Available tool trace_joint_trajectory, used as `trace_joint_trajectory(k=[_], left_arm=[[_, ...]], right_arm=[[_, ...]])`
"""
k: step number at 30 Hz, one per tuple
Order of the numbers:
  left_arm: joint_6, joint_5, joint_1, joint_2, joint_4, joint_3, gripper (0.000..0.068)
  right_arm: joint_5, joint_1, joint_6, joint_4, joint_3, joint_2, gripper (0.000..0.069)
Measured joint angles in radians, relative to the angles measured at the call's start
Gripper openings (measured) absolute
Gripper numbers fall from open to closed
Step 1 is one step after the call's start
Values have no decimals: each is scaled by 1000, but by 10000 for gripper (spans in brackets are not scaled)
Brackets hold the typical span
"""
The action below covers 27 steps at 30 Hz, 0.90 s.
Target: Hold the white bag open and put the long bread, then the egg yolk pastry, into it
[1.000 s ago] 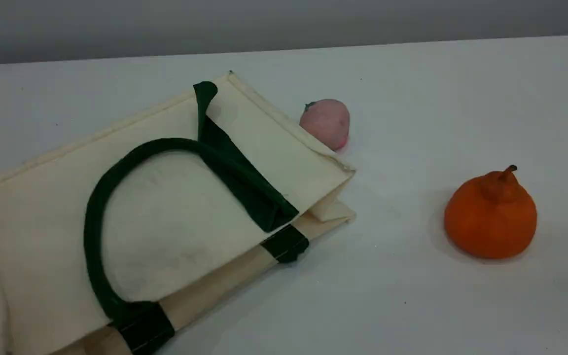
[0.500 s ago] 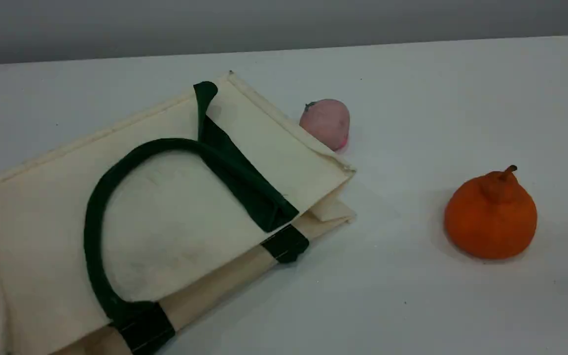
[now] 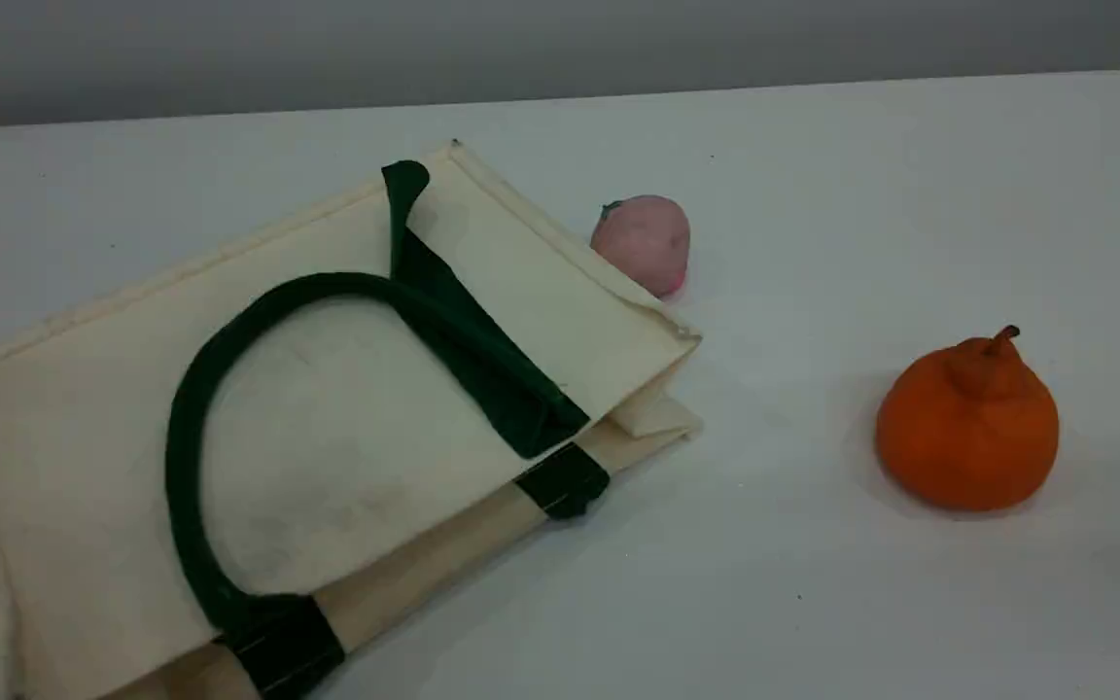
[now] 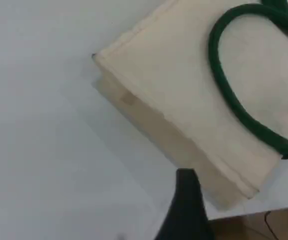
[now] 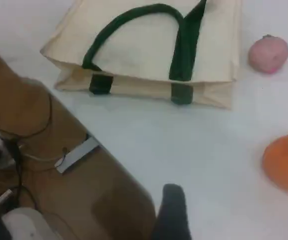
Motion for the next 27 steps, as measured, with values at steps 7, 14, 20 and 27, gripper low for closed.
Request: trace_joint_trajectory(k=[7,14,20,27], left_arm=[[1,0,0,0,0,0,501],[1,0,0,0,2,0,501],[2,0,0,0,2,0,501],[5,1,64,-15,2,0,501]], right_arm=[[0,-286,0,6,0,-86,561],[0,-621,0,10,0,-128,561],[0,-707,0,12,0,-127,561],[0,-702,0,13,0,-127,561]])
